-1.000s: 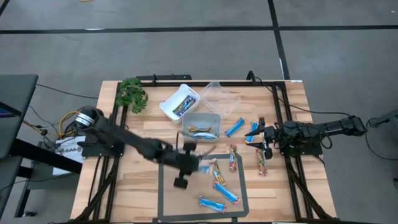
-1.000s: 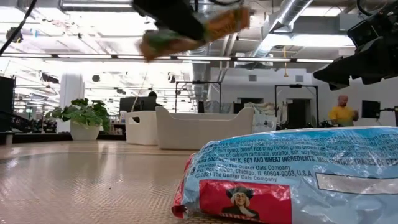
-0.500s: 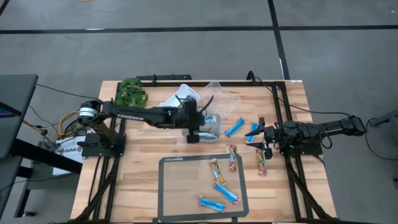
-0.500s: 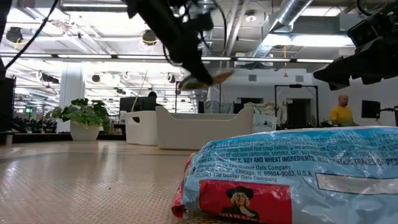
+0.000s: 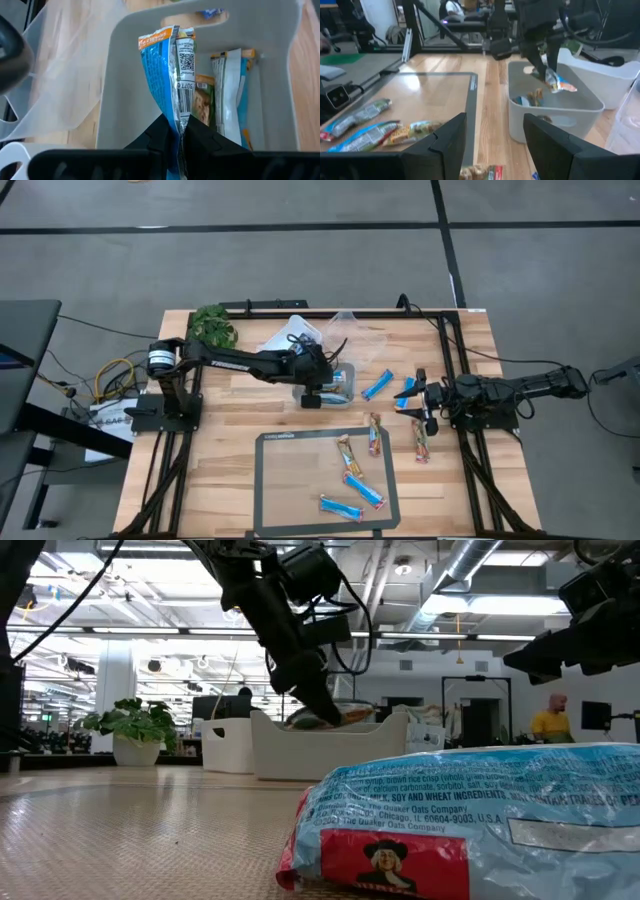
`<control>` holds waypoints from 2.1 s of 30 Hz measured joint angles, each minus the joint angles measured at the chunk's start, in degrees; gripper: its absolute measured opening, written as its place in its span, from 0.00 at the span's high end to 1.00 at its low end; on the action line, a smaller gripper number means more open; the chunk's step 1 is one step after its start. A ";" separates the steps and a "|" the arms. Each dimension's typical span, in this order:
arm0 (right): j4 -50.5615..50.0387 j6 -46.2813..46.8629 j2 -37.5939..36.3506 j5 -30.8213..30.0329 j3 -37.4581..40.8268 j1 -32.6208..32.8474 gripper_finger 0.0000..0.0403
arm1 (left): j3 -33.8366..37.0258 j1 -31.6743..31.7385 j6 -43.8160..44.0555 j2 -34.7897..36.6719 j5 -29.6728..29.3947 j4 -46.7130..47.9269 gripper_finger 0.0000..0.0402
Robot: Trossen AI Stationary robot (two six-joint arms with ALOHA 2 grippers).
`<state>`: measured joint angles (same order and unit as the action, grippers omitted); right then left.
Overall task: Pick and place Granola Bars by type
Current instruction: Put the yellow granola bar into the gray bin
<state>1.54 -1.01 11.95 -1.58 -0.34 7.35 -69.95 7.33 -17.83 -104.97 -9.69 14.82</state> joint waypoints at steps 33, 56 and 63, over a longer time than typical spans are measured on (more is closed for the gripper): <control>0.22 -0.01 -0.01 0.05 -0.01 0.00 0.53 | -0.04 -10.45 -26.53 1.51 -1.23 -2.80 0.62; 0.24 0.01 0.04 0.07 -0.02 0.00 0.53 | -23.20 -21.48 -35.01 -13.48 10.19 17.74 0.62; 0.10 -0.01 0.08 0.07 0.00 0.00 0.53 | -25.18 -23.77 -35.00 -14.33 13.20 16.50 0.62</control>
<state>1.64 -1.02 12.03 -1.52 -0.34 7.35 -95.13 -16.44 -52.83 -119.31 3.51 31.32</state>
